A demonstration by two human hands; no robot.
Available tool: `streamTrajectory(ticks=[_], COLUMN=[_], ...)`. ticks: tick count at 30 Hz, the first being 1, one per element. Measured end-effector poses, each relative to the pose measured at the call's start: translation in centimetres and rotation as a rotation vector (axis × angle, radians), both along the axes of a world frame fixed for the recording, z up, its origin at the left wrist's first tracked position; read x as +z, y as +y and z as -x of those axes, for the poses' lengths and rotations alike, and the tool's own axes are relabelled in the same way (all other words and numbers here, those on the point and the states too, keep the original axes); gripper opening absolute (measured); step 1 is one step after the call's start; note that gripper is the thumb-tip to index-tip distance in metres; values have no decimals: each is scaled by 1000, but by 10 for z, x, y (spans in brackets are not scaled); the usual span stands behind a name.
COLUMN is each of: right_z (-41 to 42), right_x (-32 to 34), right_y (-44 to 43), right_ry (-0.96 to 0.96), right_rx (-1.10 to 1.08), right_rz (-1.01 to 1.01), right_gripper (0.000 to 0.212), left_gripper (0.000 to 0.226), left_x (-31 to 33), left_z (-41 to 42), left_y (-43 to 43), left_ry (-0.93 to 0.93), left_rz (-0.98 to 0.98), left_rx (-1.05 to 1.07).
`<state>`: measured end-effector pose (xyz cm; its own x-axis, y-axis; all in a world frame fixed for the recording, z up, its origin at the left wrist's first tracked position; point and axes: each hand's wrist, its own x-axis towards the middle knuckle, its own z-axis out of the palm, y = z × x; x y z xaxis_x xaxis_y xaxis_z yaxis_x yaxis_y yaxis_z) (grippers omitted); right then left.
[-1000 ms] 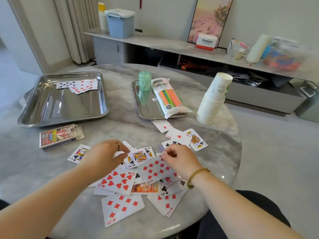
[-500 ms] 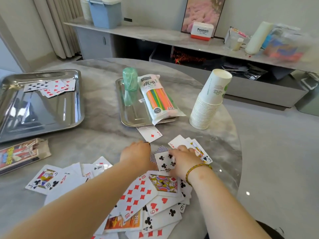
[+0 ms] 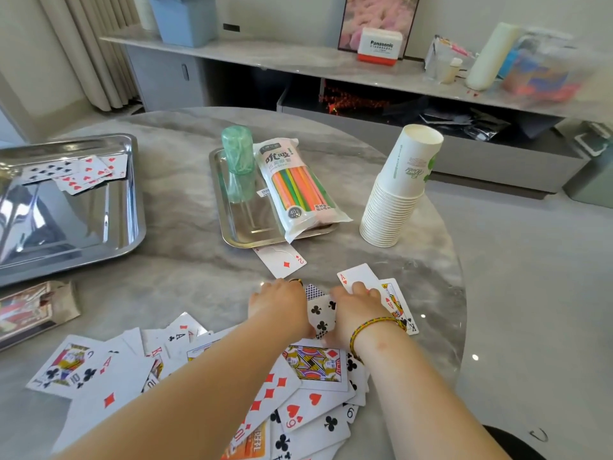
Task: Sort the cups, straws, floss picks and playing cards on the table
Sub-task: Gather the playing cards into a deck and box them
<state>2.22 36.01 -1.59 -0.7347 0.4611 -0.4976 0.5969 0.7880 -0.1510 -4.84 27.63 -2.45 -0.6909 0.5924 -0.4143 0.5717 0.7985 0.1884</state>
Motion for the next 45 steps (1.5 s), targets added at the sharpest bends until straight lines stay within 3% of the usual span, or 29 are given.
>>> streamTrajectory(ticks=[4, 16, 22, 26, 32, 36, 45], right_z=[0, -1, -3, -5, 14, 19, 29], right_x=[2, 0, 3, 6, 4, -1, -5], right_y=[1, 6, 8, 7, -8, -13, -11], right_ry=[-8, -15, -31, -20, 209, 203, 221], right_rx=[-23, -66, -82, -62, -78, -105, -227], right_rz=[25, -7, -7, -29, 76, 46, 199], right_gripper=[69, 84, 86, 77, 41, 39, 36], left_gripper=[82, 66, 70, 68, 63, 62, 72], left_x=[-4, 1, -1, -7, -12, -14, -15], left_z=[0, 5, 2, 1, -4, -3, 0], left_y=[-7, 9, 8, -4, -15, -16, -17], left_ry=[13, -3, -10, 14, 49, 50, 41], left_rz=[-35, 131, 59, -36, -137, -159, -185], left_rx=[25, -39, -15, 3, 38, 50, 49])
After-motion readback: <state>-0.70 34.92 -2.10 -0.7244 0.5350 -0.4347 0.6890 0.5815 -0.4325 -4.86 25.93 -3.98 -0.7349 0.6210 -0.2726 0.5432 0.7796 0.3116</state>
